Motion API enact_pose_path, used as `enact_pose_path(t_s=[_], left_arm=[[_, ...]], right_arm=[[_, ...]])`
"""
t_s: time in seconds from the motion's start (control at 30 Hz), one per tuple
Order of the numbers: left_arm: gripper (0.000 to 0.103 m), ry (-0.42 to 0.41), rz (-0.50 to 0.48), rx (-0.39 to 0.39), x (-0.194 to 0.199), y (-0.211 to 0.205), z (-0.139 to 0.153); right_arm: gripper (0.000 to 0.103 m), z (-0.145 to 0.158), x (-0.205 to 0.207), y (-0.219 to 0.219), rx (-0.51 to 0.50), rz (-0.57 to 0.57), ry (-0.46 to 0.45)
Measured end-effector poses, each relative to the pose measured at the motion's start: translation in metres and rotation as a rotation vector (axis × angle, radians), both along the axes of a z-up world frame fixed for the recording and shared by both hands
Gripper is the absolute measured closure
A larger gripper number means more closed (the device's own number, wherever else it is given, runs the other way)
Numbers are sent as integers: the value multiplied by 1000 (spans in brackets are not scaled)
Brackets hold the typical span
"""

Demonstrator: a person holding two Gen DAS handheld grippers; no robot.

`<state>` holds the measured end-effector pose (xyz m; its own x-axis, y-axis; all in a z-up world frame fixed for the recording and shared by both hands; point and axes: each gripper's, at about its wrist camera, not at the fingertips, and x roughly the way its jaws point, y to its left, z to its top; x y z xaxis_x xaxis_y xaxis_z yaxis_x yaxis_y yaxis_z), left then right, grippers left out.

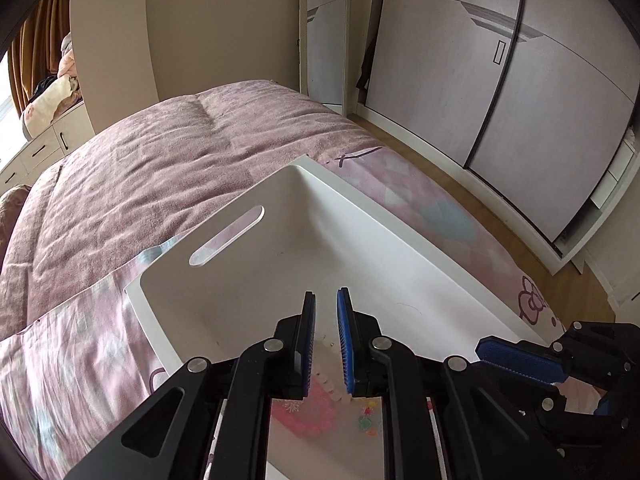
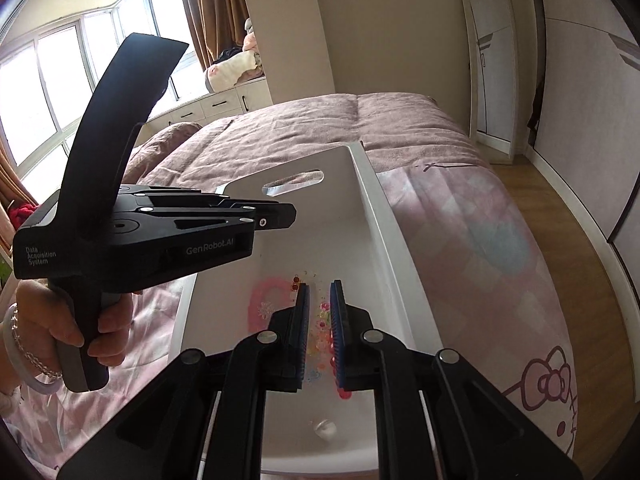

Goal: Organize jewelry
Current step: 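Open right tool inside the tray while left tool releases white bracelet, then move both tools to the silver heart charm and pearl earring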

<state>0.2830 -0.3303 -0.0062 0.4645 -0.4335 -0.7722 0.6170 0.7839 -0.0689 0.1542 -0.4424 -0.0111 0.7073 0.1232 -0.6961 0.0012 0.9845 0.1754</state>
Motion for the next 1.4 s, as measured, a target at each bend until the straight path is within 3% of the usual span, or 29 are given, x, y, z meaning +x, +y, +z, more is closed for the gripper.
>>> enact_pose_path(t_s=[0.07, 0.13, 0.2, 0.27, 0.37, 0.47, 0.6, 0.83, 1.07, 1.27, 1.4], left_arm=[[72, -4, 14, -1, -1, 7, 0], [59, -10, 29, -19, -5, 16, 5], [47, -25, 50, -36, -9, 29, 13], [37, -46, 59, -52, -16, 42, 26], [19, -117, 92, -59, -30, 67, 54], [9, -209, 123, -63, -50, 96, 86], [8, -265, 163, -53, -77, 138, 117], [7, -284, 256, -26, -122, 219, 130], [5, -245, 345, -23, -147, 293, 119], [5, -227, 346, 19, -160, 324, 86], [5, -214, 326, 37, -163, 331, 40]], right_arm=[[83, 1, 0, 0, 6, -7, -4], [58, 5, -3, 2, 12, -10, -17], [48, 12, -7, 6, 12, -8, -45], [47, 22, -12, 12, 25, 8, -79], [32, 40, -21, 20, 55, 27, -142], [22, 60, -31, 33, 63, 39, -205], [5, 86, -40, 55, 83, 63, -283], [5, 114, -40, 102, 178, 152, -310], [5, 126, -34, 161, 106, 233, -290], [5, 107, -15, 204, 76, 305, -211], [5, 81, -2, 228, 20, 351, -150]])
